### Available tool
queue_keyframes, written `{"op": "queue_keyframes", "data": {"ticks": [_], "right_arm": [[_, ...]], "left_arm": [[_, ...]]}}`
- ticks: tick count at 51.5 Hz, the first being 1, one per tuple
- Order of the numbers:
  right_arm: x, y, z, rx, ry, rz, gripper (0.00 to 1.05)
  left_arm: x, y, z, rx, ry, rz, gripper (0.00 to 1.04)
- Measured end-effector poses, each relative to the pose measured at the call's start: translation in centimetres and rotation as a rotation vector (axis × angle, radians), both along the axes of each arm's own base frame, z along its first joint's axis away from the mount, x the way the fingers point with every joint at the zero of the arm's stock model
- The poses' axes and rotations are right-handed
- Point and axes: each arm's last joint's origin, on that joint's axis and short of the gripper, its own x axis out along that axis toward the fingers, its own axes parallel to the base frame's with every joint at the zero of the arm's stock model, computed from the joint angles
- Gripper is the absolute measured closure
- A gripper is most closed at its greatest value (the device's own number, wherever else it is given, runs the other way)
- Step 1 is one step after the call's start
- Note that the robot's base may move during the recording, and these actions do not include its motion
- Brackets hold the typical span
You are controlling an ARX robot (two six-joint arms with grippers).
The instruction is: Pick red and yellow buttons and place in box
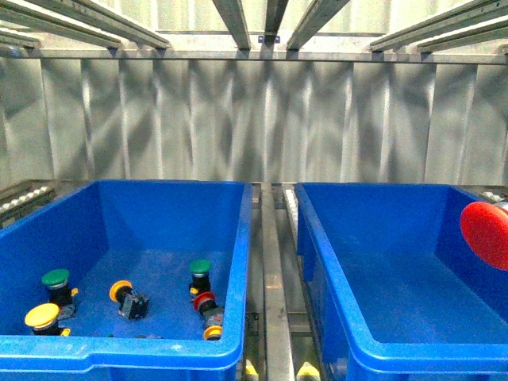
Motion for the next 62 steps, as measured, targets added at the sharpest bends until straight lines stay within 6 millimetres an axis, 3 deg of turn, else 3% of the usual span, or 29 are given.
{"op": "queue_keyframes", "data": {"ticks": [38,62], "right_arm": [[-0.2,0.3,-0.6,-0.001,0.011,0.025,0.62],[-0.2,-0.6,-0.9,0.001,0.014,-0.008,0.62]], "left_arm": [[0.0,0.0,0.0,0.0,0.0,0.001,0.08],[0.0,0.0,0.0,0.0,0.0,-0.002,0.08]]}}
